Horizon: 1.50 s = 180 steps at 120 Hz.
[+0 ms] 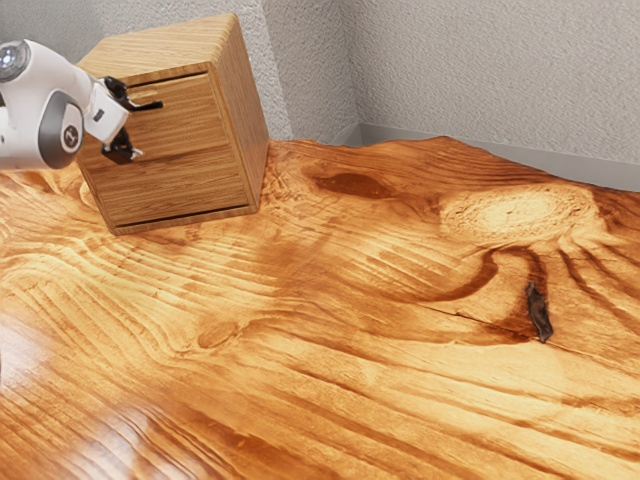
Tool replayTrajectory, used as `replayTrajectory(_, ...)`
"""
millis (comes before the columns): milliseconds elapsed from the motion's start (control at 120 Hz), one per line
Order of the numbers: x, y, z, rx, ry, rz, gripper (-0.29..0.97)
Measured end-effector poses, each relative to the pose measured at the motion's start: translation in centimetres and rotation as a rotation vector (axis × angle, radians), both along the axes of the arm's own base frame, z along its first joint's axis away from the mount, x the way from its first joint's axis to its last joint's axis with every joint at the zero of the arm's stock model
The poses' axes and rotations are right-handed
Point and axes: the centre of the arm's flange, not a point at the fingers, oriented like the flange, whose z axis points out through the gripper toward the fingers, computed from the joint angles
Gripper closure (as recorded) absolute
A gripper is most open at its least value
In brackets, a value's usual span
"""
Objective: Pull the drawer handle with one arm to open the drawer
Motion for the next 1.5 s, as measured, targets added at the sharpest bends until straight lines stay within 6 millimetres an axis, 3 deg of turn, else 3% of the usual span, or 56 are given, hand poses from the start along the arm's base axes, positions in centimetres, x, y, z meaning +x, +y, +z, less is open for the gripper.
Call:
replayTrajectory(292,-1.3,-0.5,1.2,-0.054,0.048,0.004,0.04)
replayTrajectory(567,-2.3,-1.4,1.3,-0.091,0.105,0.008,-0.01)
replayTrajectory(758,-2.2,-3.2,2.3,-0.099,0.119,-0.007,0.00)
replayTrajectory(892,-1.9,-3.8,1.4,-0.114,0.145,-0.014,-0.02)
replayTrajectory(1108,-2.6,-5.7,2.2,-0.125,0.171,-0.015,0.09)
replayTrajectory(1275,-3.1,-6.2,1.8,-0.152,0.190,-0.007,-0.07)
replayTrajectory(1417,-3.5,-6.7,2.5,-0.160,0.194,0.002,0.06)
replayTrajectory(1500,-3.7,-7.0,2.4,-0.165,0.208,0.008,0.00)
